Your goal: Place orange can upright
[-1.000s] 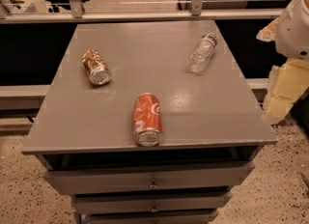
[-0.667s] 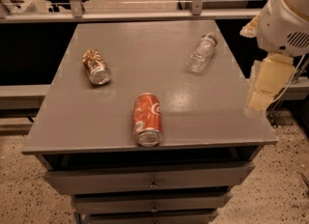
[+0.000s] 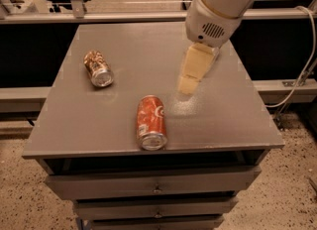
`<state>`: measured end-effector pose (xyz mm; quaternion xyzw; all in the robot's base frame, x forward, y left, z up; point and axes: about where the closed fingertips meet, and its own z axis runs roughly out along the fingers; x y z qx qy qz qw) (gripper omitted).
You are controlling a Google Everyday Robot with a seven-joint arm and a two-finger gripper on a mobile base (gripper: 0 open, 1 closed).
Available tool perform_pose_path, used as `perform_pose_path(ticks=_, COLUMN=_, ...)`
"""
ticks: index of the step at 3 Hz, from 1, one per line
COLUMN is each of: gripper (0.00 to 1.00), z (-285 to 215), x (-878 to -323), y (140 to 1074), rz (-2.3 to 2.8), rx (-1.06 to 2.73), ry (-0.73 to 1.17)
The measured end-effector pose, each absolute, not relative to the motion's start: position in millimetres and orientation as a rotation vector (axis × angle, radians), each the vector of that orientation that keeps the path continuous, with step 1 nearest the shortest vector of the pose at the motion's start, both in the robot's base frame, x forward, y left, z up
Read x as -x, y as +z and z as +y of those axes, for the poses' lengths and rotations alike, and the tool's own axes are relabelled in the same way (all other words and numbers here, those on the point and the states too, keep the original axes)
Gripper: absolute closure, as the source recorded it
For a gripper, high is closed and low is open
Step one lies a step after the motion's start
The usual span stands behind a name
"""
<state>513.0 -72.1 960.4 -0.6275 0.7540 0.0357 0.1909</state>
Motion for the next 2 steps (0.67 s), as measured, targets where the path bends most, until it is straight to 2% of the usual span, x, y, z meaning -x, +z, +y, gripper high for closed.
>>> perform_pose_path(ticks=2, gripper=0.0, z=34, x=-545, y=947, rz=2.1, rx=1.7, ry=0.249)
